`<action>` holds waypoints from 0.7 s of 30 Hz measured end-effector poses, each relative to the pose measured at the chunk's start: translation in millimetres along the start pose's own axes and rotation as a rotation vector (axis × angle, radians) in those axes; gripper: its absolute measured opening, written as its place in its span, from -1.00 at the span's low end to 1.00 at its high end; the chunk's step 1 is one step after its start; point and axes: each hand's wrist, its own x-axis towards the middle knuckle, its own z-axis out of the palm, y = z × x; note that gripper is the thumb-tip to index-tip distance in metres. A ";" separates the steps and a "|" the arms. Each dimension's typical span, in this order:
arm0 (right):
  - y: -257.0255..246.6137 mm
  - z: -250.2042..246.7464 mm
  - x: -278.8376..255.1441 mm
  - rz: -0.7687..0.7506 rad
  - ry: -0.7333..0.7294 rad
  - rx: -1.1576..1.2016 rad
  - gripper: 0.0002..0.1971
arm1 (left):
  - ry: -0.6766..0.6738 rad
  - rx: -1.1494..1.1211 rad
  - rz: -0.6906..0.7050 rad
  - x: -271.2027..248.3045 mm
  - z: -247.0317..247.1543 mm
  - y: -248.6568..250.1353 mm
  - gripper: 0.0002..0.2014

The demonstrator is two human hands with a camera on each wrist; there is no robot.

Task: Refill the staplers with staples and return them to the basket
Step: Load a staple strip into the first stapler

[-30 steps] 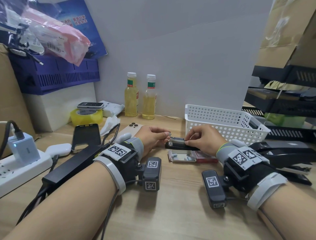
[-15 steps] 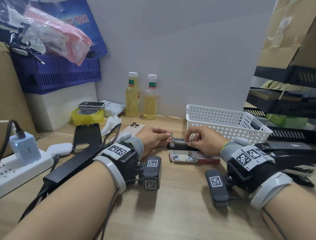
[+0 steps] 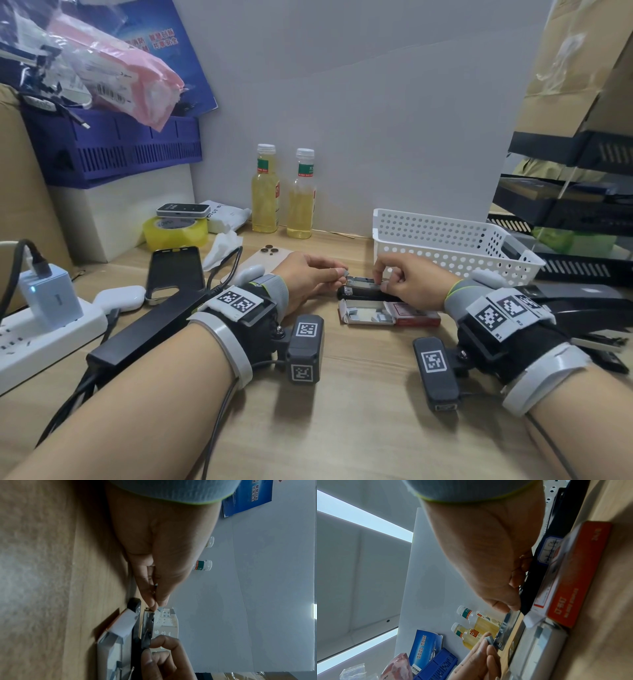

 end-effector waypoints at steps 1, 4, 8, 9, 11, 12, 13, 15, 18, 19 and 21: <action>0.7 0.4 -0.1 0.007 0.005 0.022 -0.90 | 0.000 0.003 -0.001 0.0 -0.1 0.1 -0.88; 4.0 0.4 -1.5 0.021 0.051 0.084 -0.95 | 0.002 -0.004 -0.001 -0.1 0.0 0.6 -0.87; 9.6 0.9 -1.6 0.006 0.161 0.132 -0.95 | 0.001 -0.012 -0.003 -0.5 -0.8 0.6 -0.87; 10.5 1.4 -1.7 0.005 0.184 0.152 -0.95 | 0.001 -0.017 -0.006 -0.6 -1.2 0.8 -0.86; 11.8 1.6 -2.2 0.013 0.220 0.200 -0.96 | -0.002 -0.024 -0.006 -0.7 -1.5 0.8 -0.84; 12.3 1.3 -2.5 0.017 0.228 0.221 -0.95 | -0.003 -0.024 0.000 -1.0 -1.3 0.6 -0.84; 12.3 0.6 -3.1 0.020 0.230 0.237 -0.94 | -0.004 -0.024 0.006 -1.3 -1.1 0.5 -0.85; 12.3 -0.7 -3.9 0.019 0.236 0.253 -0.94 | -0.006 -0.022 0.021 -1.3 -0.9 -0.1 -0.85; 13.0 -2.4 -5.6 0.022 0.229 0.247 -0.93 | -0.002 -0.019 0.026 -1.2 -0.7 -0.2 -0.83; 12.9 -2.8 -6.4 0.023 0.219 0.246 -0.93 | -0.001 -0.019 0.025 -1.3 -0.6 0.0 -0.82; 12.4 -3.3 -7.7 0.024 0.212 0.244 -0.93 | -0.002 -0.019 0.024 -1.3 -0.7 0.0 -0.82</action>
